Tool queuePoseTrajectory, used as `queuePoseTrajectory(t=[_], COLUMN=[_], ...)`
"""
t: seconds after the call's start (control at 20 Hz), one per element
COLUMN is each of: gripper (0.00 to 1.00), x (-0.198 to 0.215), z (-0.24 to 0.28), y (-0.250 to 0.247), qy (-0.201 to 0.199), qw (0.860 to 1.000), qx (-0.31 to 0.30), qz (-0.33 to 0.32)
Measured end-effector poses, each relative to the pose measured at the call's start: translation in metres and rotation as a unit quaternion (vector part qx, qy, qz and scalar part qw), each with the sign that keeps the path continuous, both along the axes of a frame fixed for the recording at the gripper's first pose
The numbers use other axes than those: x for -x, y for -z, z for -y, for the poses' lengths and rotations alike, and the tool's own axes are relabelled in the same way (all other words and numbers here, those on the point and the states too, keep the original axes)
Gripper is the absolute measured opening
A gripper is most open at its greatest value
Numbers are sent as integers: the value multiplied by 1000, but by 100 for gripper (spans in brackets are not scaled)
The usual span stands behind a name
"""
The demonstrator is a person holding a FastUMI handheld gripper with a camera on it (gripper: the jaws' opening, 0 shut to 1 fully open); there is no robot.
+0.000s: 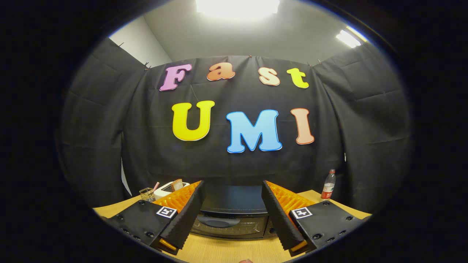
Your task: Open the toaster oven, put the food inside, and close the toaster oven door.
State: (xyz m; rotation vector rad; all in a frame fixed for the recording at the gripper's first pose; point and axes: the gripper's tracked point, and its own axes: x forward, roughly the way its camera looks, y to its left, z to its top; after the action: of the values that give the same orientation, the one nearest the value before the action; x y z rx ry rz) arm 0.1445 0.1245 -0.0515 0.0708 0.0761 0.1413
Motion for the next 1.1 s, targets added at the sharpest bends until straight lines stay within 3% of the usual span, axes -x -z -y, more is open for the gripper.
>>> queuePoseTrajectory(t=[0.55, 1.1], gripper=[98, 98], x=[-56, -69], z=[-37, -41], y=[80, 131], qy=[-5, 19], qw=[998, 993], qx=[20, 25], qz=[-62, -116])
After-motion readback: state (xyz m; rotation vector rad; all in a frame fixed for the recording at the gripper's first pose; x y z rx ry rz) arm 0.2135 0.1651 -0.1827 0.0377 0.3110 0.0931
